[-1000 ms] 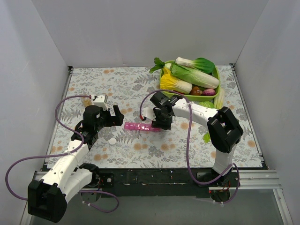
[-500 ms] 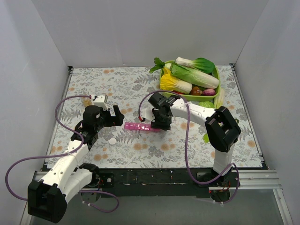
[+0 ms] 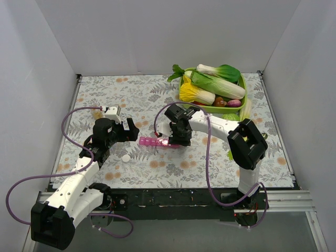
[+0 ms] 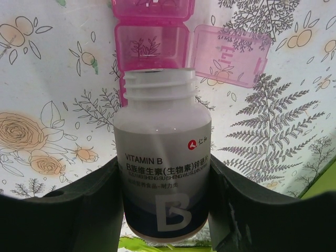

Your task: Sort the pills into containers

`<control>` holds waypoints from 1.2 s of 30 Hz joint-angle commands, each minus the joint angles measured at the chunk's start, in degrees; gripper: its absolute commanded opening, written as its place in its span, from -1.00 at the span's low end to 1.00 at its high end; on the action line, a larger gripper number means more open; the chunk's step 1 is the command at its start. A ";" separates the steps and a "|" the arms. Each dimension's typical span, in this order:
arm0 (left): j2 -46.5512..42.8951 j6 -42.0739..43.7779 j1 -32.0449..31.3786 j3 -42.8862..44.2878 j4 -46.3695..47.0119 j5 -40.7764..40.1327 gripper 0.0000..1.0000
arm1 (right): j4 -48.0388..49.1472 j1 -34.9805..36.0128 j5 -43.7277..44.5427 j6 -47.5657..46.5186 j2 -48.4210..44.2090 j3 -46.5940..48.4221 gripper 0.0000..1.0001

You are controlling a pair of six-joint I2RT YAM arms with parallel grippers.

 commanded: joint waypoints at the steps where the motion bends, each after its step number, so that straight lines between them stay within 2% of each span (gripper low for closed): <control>1: -1.37 0.68 0.43 1.17 0.53 0.41 0.96 | -1.24 0.57 0.81 0.20 0.34 2.50 -0.93; 36: -1.28 0.85 0.61 1.17 0.61 1.03 0.96 | -3.26 2.24 4.06 0.20 1.22 3.91 -0.93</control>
